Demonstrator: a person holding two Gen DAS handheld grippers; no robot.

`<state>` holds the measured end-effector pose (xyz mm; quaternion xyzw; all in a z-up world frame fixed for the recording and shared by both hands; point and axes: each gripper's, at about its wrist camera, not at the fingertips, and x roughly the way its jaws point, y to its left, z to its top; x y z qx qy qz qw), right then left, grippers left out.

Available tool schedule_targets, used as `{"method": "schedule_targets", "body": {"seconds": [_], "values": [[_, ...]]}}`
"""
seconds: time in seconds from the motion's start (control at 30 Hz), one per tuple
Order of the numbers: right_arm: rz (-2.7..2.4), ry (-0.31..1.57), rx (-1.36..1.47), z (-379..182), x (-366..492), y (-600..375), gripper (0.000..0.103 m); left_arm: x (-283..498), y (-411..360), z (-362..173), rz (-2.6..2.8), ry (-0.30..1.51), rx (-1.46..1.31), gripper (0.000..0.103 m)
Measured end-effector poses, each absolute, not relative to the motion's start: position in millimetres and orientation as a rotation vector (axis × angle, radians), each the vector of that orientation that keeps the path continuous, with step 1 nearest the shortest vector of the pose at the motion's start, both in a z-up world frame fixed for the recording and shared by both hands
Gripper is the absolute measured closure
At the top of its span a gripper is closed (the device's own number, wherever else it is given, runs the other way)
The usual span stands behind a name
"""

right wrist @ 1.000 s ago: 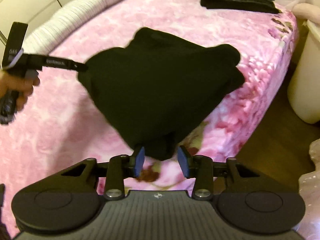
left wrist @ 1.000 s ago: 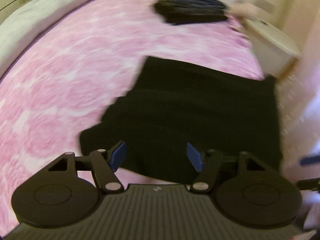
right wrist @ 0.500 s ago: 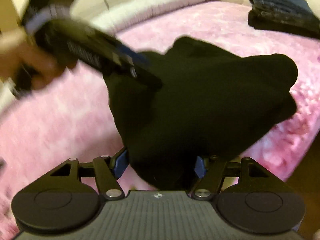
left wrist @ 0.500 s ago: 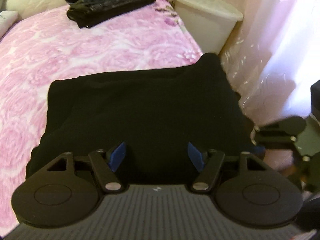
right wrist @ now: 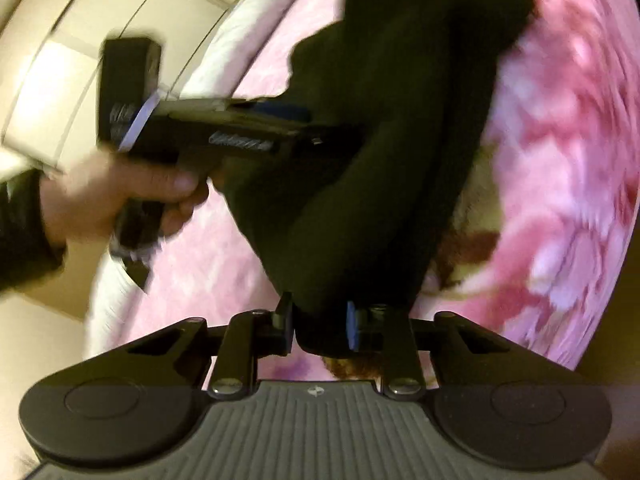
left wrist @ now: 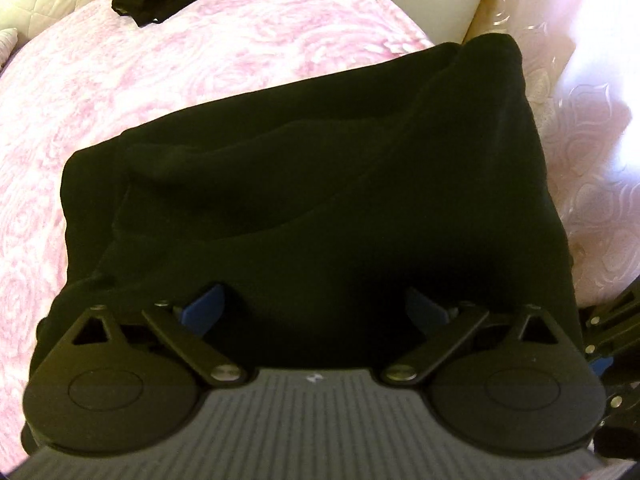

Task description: Fold clothes

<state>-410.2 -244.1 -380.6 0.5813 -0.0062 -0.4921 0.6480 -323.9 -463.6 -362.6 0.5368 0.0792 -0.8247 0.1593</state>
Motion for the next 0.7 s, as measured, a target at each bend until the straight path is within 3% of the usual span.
{"method": "schedule_targets", "body": {"seconds": [0.17,0.2,0.23,0.3,0.37,0.4,0.43,0.57,0.6,0.63,0.7], "values": [[-1.163,0.027,1.355,-363,-415,-234,0.077,-321,-462,-351,-2.338,0.244,1.532,0.017],[-1.175,0.038,1.363,-359,-416,-230,0.071,-319,-464,-346,-2.341,0.253,1.515,0.021],[-1.17,0.057,1.376,-354,-419,-227,0.07,-316,-465,-341,-2.346,0.266,1.491,0.027],[-1.209,0.062,1.352,-339,-431,-221,0.07,-309,-470,-327,-2.375,0.289,1.4,0.029],[-1.329,-0.004,1.266,-319,-454,-218,0.064,-302,-477,-318,-2.391,0.303,1.309,0.029],[-1.378,-0.035,1.239,-315,-465,-224,0.054,-299,-482,-317,-2.384,0.312,1.284,0.029],[-1.424,-0.064,1.214,-313,-476,-231,0.038,-297,-488,-319,-2.369,0.33,1.274,0.029],[-1.512,-0.055,1.155,-321,-500,-276,0.036,-308,-509,-334,-2.316,0.394,1.307,0.034],[-1.515,-0.045,1.167,-324,-503,-286,0.041,-311,-509,-335,-2.319,0.393,1.307,0.035],[-1.517,-0.035,1.183,-327,-506,-295,0.06,-314,-510,-335,-2.322,0.393,1.307,0.035],[-1.513,-0.038,1.208,-327,-514,-309,0.088,-322,-511,-335,-2.329,0.38,1.29,0.033]]}}
